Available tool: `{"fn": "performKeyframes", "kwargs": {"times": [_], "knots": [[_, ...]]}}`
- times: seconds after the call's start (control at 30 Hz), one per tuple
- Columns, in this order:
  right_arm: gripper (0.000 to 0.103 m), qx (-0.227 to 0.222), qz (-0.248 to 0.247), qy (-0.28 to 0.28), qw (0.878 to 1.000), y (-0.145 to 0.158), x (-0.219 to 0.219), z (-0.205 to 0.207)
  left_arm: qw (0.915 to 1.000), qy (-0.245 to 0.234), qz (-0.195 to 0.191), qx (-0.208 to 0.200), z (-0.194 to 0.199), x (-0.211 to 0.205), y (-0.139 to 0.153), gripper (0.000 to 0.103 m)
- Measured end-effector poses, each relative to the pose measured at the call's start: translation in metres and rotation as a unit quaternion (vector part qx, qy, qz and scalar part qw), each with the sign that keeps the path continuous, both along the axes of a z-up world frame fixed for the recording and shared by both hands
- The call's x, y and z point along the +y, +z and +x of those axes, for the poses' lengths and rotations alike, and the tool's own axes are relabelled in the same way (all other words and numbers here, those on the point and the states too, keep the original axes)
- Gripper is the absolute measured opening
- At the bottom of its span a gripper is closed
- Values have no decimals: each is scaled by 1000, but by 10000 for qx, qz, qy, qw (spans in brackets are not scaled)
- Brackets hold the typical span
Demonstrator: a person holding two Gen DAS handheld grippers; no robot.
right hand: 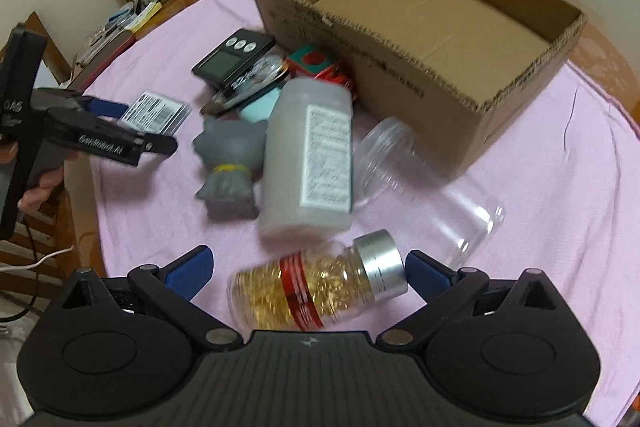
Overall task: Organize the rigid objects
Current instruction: 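Lower the left tool onto the white barcode card while the right tool approaches the capsule bottle, then close the left gripper on the white card while the right gripper grasps the capsule bottle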
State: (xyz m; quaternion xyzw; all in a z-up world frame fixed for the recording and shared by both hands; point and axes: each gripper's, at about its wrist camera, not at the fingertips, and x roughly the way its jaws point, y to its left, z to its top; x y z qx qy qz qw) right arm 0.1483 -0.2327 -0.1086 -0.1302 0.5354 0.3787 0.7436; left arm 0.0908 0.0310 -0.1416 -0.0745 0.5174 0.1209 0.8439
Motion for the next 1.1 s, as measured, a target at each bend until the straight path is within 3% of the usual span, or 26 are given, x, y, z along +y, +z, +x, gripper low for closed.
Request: {"fn": "performKeyframes", "kwargs": {"times": [0.2,0.5,0.7,1.1], "knots": [[103,101,-302,-571,9979,-4,9,-24,10000,-26,17,-33,-1,0,0,102],[103,-188,-740,-1450,9865,-24,38,-34,9999,-68,38,-81,1,-2,0,102],[103,-297,-1152,-1437,9824,-36,53,-39,9992,-194,106,-327,-8,1,-1,103],[103,-332,-1090,-1620,9802,-38,53,-39,9994,-173,100,-293,0,1,2,102]]}}
